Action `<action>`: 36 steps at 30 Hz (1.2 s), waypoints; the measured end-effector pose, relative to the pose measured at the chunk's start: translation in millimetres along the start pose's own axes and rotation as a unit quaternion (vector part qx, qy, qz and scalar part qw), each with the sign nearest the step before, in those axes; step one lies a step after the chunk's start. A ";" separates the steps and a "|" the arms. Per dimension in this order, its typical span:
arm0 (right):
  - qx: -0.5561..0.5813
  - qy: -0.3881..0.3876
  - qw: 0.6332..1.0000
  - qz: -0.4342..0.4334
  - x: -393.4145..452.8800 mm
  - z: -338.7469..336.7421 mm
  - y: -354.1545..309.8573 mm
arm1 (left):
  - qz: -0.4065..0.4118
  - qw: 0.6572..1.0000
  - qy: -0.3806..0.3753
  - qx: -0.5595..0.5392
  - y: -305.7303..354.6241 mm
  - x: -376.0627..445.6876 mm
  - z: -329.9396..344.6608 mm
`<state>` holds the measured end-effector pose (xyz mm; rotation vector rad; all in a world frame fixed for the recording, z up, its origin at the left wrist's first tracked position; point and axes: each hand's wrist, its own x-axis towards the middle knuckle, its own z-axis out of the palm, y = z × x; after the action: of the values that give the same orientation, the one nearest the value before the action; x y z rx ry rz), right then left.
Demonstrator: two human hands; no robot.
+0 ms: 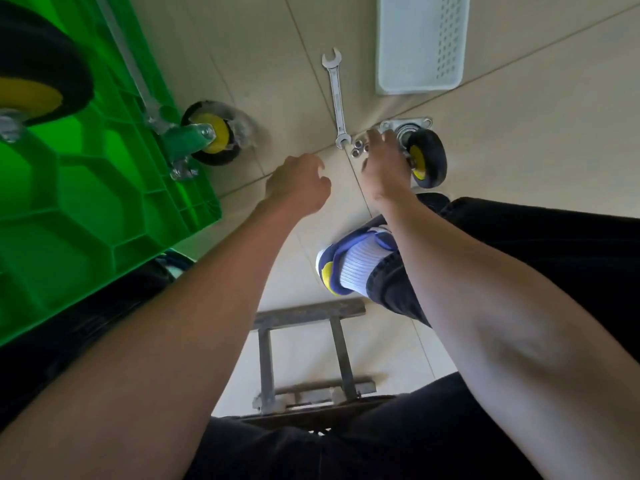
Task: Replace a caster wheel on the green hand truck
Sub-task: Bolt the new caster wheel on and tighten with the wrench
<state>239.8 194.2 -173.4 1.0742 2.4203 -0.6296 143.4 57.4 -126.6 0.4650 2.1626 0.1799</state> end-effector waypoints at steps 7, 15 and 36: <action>-0.035 0.006 0.999 0.000 14.2 7.5 -2.0 | 0.002 1.000 -0.007 0.010 0.8 6.9 4.2; 0.014 0.035 0.999 0.030 4.5 -4.8 -2.3 | -0.003 1.000 -0.003 0.004 -5.5 -10.6 -4.8; 0.122 0.220 0.945 -0.211 -115.6 -144.4 -91.8 | 0.085 0.976 0.189 -0.072 3.7 -158.9 -102.4</action>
<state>213.4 152.4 27.1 0.8535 3.0719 -0.9284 146.9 2.6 54.3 0.5677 2.4551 0.5552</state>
